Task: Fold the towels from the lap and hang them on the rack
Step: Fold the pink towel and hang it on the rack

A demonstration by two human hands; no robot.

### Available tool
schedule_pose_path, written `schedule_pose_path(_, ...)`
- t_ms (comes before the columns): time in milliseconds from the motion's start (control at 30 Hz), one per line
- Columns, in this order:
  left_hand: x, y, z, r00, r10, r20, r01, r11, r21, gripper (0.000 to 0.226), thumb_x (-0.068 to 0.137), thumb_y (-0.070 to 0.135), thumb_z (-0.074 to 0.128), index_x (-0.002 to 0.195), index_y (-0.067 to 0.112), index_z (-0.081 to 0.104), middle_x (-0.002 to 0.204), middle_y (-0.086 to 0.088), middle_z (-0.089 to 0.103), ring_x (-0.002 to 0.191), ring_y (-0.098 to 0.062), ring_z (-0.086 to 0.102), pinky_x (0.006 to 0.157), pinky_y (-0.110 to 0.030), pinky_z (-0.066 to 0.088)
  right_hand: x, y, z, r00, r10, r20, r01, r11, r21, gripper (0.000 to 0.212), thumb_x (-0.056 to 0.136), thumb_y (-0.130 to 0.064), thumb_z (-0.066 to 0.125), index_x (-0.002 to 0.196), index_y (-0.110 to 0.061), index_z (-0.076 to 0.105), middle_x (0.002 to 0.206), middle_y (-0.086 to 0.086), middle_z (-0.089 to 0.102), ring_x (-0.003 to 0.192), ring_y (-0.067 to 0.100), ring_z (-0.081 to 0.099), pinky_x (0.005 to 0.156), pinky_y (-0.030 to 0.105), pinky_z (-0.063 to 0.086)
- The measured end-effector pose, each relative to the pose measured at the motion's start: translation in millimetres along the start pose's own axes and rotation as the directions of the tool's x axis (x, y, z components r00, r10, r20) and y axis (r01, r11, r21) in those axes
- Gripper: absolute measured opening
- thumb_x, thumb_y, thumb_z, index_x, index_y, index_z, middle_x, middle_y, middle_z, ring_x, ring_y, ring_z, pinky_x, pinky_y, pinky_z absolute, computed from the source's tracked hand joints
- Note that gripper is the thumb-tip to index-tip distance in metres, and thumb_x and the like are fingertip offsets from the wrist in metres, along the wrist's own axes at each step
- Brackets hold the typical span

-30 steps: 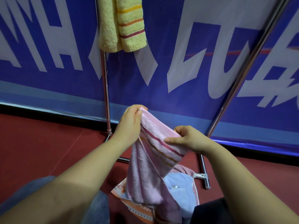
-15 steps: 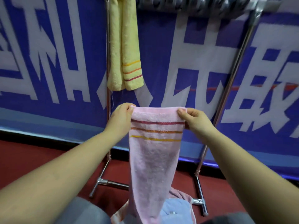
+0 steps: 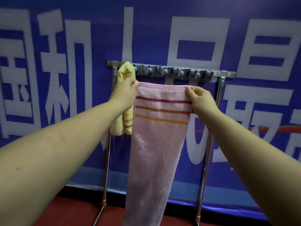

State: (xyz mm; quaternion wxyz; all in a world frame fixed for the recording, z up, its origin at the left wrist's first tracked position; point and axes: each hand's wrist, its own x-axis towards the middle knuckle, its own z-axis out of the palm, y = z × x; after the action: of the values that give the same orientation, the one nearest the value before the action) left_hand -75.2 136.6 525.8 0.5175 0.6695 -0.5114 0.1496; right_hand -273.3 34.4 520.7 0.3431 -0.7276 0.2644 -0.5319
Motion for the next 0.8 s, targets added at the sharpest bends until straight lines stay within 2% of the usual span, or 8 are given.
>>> schedule_pose_path(100,4.4,13.4,-9.1,0.999,0.012,0.030,-0.012,1.000,-0.007,0.034,0.100,0.027,0.031,0.116,0.005,0.051,0.103,-0.012,0.055,0.094,-0.025,0.050,0.075,-0.030,0.034,4.0,-11.2,-4.7,1.000,-0.001,0.017,0.001,0.999,0.035,0.026,0.097,-0.033,0.048,0.080,-0.020,0.063,0.079,0.001,0.064,0.076,0.022,0.059,0.081,0.050,0.054)
schedule_pose_path(200,2.1,13.4,-14.2,0.997,0.002,0.074,0.004,0.997,-0.077,0.034,0.100,0.026,0.031,0.114,0.004,0.053,0.100,-0.009,0.053,0.090,-0.022,0.048,0.074,-0.029,0.034,3.5,-12.6,-5.0,0.998,0.035,0.044,-0.039,0.995,0.087,0.025,0.098,-0.033,0.047,0.082,-0.019,0.061,0.076,0.000,0.064,0.069,0.018,0.059,0.073,0.040,0.054)
schedule_pose_path(333,-16.1,-8.1,-3.8,0.988,-0.062,0.139,0.087,0.980,-0.179,0.031,0.099,0.030,0.033,0.108,0.008,0.054,0.102,-0.011,0.059,0.092,-0.026,0.055,0.087,-0.041,0.047,-8.8,8.0,0.2,0.998,0.031,0.057,-0.033,0.999,0.036,0.022,0.097,-0.033,0.048,0.084,-0.023,0.063,0.079,-0.004,0.065,0.073,0.013,0.060,0.074,0.036,0.053)
schedule_pose_path(400,-34.4,-23.6,8.5,0.975,-0.117,0.188,0.158,0.962,-0.224,0.030,0.099,0.030,0.035,0.108,0.009,0.054,0.099,-0.011,0.059,0.088,-0.024,0.056,0.087,-0.047,0.049,-18.8,31.8,6.2,0.994,0.071,0.089,-0.073,0.997,0.022,0.021,0.096,-0.034,0.049,0.087,-0.024,0.065,0.083,-0.003,0.067,0.079,0.016,0.063,0.082,0.041,0.054)
schedule_pose_path(467,-57.0,-45.4,26.4,0.954,-0.168,0.247,0.226,0.946,-0.231,0.026,0.099,0.029,0.035,0.106,0.011,0.053,0.100,-0.011,0.060,0.088,-0.022,0.055,0.082,-0.044,0.050,-33.2,63.4,14.2,0.984,0.127,0.126,-0.128,0.992,0.000,0.022,0.096,-0.035,0.050,0.088,-0.023,0.066,0.086,-0.001,0.069,0.085,0.021,0.064,0.087,0.048,0.053)
schedule_pose_path(533,-82.4,-73.4,47.8,0.938,-0.205,0.278,0.269,0.939,-0.213,0.022,0.099,0.028,0.038,0.103,0.014,0.055,0.103,-0.009,0.061,0.095,-0.023,0.057,0.088,-0.041,0.049,-52.3,100.0,23.9,0.969,0.194,0.154,-0.195,0.981,-0.012,0.022,0.095,-0.034,0.050,0.086,-0.023,0.067,0.085,0.000,0.069,0.086,0.022,0.063,0.087,0.050,0.052)
schedule_pose_path(667,-140.4,-136.2,94.4,0.888,-0.330,0.322,0.404,0.892,-0.202,0.015,0.096,0.023,0.045,0.094,0.019,0.059,0.095,-0.001,0.063,0.101,-0.028,0.061,0.093,-0.050,0.049,-96.3,181.1,45.8,0.930,0.328,0.166,-0.323,0.945,-0.058,0.024,0.094,-0.035,0.054,0.079,-0.022,0.068,0.080,0.002,0.067,0.079,0.021,0.058,0.077,0.042,0.051)
schedule_pose_path(800,-190.6,-182.7,132.3,0.825,-0.440,0.355,0.525,0.828,-0.194,0.020,0.094,0.014,0.049,0.101,0.007,0.066,0.106,-0.012,0.068,0.098,-0.023,0.062,0.096,-0.042,0.048,-133.1,244.6,65.1,0.896,0.414,0.164,-0.401,0.910,-0.105,0.023,0.094,-0.029,0.055,0.078,-0.019,0.068,0.078,-0.002,0.065,0.075,0.011,0.056,0.077,0.033,0.048)
